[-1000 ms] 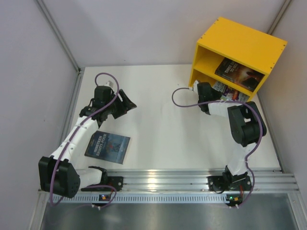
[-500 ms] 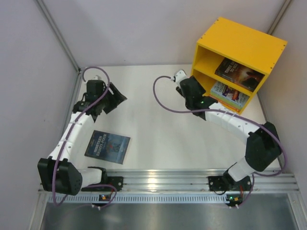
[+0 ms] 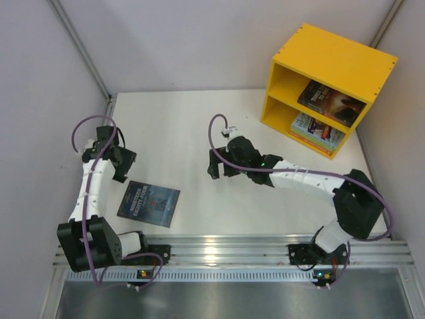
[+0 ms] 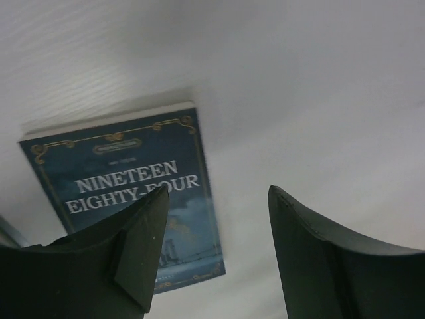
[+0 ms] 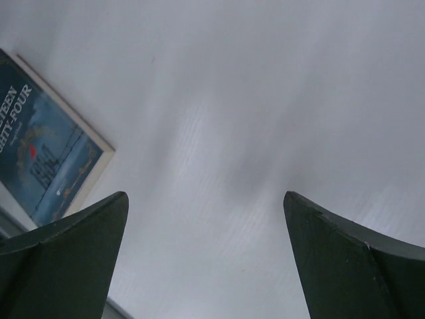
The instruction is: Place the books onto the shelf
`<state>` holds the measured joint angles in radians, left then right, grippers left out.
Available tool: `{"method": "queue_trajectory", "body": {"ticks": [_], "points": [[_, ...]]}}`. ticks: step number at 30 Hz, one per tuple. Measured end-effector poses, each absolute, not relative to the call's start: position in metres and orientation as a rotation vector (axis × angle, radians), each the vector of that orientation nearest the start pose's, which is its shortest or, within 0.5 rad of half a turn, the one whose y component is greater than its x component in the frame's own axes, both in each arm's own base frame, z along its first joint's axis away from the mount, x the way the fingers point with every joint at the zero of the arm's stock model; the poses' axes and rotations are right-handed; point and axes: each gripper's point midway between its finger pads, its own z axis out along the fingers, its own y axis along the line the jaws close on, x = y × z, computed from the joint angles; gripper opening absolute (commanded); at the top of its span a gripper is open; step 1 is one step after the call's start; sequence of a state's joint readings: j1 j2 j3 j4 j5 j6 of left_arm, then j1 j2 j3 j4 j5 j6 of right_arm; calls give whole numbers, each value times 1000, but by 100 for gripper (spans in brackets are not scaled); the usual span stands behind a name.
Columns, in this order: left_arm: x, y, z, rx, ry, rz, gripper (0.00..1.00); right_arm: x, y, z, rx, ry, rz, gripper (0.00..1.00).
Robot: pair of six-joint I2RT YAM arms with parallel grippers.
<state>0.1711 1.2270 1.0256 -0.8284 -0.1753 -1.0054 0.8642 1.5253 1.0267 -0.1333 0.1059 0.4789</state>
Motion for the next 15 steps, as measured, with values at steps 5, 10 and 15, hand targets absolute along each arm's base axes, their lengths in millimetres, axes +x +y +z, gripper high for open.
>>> {"method": "queue_trajectory", "body": {"ticks": [5, 10, 15], "points": [[240, 76, 108, -1756, 2067, 233, 61, 263, 387, 103, -438, 2341, 754, 93], [188, 79, 63, -1975, 2064, 387, 50, 256, 447, 76, -553, 2367, 872, 83], [162, 78, 41, -2057, 2092, 516, 43, 242, 456, 52, -611, 2422, 888, 84]]}}
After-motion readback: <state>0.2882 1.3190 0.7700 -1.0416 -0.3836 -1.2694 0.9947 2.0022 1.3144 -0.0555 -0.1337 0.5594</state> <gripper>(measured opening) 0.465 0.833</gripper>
